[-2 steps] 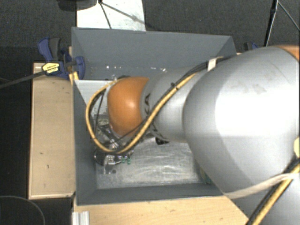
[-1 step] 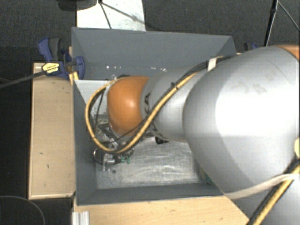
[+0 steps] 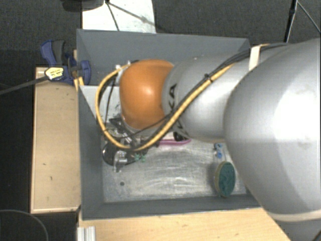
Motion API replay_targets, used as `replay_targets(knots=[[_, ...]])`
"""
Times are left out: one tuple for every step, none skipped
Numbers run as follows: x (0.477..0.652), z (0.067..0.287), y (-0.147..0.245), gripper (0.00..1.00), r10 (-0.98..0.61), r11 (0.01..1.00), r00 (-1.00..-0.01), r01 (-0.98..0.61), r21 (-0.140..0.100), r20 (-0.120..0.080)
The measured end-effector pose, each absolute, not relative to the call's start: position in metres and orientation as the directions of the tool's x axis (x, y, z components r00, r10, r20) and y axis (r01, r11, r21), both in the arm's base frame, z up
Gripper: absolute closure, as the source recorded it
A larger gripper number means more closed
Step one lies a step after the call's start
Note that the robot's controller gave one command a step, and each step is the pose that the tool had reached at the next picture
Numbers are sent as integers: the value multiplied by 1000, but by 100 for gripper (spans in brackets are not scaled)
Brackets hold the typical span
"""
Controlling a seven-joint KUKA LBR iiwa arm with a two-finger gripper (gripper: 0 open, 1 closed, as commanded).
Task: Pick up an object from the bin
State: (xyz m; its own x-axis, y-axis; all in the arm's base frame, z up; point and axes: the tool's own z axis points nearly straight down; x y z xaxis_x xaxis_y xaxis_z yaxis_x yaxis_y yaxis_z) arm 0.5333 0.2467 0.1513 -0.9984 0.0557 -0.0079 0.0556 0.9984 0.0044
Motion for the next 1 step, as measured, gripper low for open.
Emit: replay_targets(knots=[[534,156,247,100,55,998,-998,55,2,-3]])
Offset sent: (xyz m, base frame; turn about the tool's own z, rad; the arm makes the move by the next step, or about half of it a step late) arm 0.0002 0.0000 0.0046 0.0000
